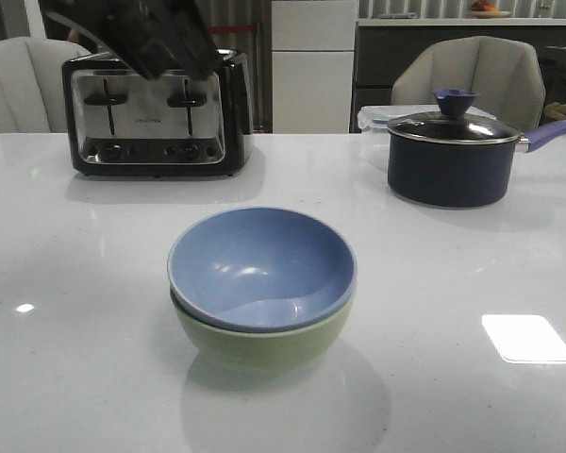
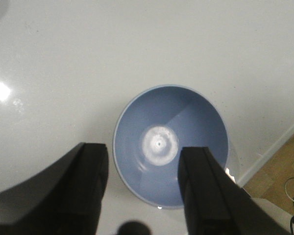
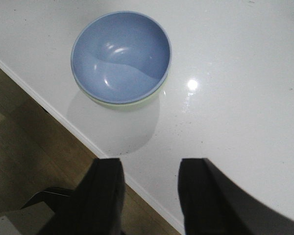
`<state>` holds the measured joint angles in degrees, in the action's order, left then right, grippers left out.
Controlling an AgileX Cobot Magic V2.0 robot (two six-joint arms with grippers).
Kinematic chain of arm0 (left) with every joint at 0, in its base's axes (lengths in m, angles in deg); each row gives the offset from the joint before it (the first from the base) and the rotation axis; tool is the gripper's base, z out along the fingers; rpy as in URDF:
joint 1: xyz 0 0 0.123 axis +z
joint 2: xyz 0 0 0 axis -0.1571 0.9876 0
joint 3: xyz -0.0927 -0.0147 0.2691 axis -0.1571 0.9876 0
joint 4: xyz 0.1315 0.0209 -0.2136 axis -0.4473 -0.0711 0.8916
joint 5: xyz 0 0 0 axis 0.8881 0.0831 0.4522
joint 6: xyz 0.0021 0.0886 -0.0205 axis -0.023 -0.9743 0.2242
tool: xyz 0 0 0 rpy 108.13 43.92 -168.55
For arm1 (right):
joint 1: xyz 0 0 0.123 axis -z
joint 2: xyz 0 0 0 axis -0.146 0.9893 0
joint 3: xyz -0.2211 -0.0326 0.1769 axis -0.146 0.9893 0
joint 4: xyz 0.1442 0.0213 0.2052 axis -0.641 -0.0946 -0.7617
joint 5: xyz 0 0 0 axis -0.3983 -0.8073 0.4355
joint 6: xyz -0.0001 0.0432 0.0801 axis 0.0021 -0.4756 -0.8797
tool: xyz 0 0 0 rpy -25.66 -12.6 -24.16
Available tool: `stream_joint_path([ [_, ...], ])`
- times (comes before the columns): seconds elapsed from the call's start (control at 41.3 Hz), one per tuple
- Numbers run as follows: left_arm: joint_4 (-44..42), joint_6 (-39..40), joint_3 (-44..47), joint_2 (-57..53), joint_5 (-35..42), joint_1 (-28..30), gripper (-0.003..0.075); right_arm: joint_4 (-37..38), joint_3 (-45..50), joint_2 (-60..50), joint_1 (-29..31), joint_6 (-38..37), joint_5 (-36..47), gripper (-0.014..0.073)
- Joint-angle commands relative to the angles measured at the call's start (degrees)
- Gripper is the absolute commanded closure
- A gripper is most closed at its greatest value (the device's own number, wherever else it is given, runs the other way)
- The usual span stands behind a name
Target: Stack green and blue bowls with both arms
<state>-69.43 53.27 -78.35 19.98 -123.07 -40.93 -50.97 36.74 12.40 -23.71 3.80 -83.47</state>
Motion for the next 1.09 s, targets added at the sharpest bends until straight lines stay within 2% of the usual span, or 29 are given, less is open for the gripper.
stream_joint_path([
  [0.0,0.7,-1.6,2.5,-8.7,1.6,-0.4,0.0316,-0.1,-1.6,-0.3,0.0,0.6,3.6,0.0197],
  [0.339,-1.8,-1.8,17.8,-30.3,2.3,-0.4,0.0316,-0.1,-1.6,-0.3,0.0,0.6,3.6,0.0197],
  [0.678,-2.8,-1.8,31.3,-51.0,7.2,-0.4,0.0316,-0.1,-1.6,-0.3,0.0,0.6,3.6,0.0197],
  [0.823,-6.3,-1.2,34.6,-54.5,8.0,-0.4,0.0316,1.1,-1.6,-0.3,0.0,0.6,3.8,0.0197],
  [1.066,-6.6,-0.8,37.2,-54.5,9.5,-0.4,0.0317,3.7,-1.6,-0.3,0.0,0.6,3.6,0.0199],
])
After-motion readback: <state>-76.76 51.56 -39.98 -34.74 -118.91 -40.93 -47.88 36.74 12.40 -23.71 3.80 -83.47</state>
